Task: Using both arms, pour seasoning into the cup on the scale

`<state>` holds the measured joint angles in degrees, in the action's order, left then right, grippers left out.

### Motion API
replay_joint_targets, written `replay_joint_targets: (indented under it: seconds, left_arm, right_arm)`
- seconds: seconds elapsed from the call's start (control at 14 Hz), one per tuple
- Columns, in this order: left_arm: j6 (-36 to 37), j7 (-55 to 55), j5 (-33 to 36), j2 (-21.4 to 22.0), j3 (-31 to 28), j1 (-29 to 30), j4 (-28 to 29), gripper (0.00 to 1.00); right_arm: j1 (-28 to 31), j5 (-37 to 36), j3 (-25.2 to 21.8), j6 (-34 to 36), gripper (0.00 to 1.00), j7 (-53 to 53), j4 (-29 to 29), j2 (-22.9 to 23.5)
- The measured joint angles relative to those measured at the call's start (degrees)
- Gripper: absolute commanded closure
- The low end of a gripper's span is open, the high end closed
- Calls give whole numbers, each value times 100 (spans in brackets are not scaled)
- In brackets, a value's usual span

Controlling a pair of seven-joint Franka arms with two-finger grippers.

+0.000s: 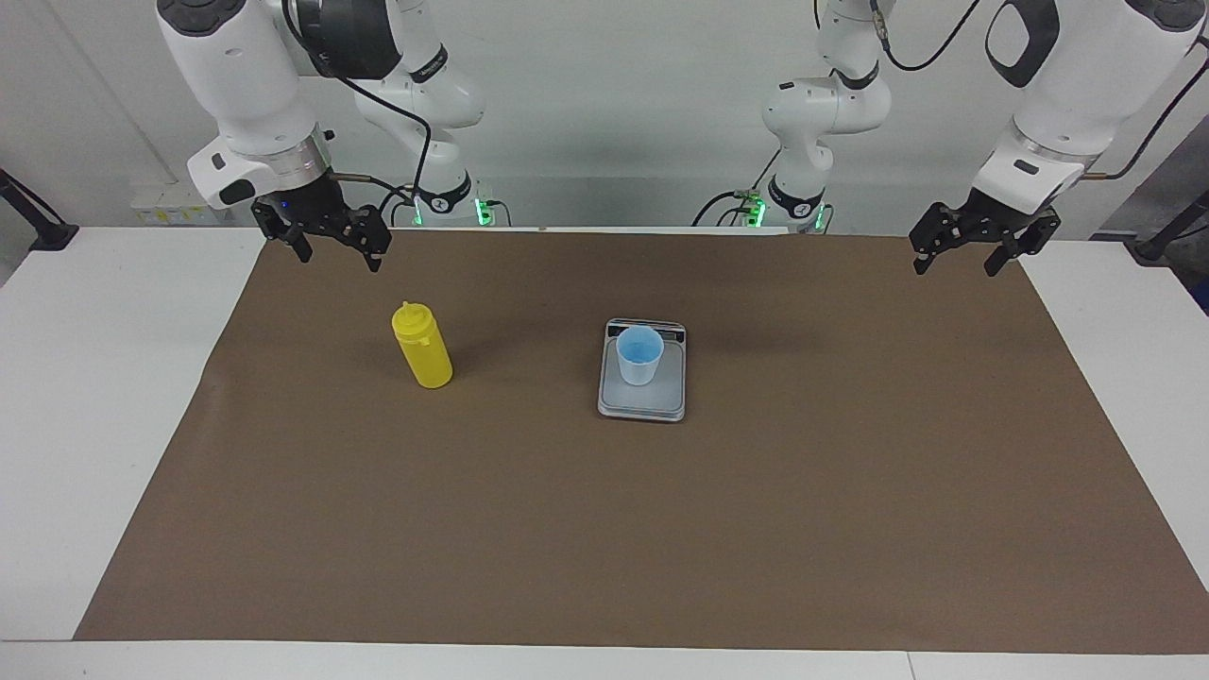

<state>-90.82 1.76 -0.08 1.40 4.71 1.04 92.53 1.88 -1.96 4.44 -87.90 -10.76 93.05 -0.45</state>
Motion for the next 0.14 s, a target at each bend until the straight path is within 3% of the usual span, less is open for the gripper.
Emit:
replay_joint_targets:
  seconds: [0.14]
  left_arm:
    - [0,0,0,0,0,0,0,0]
  right_arm:
    - [0,0,1,7,0,0,0,0]
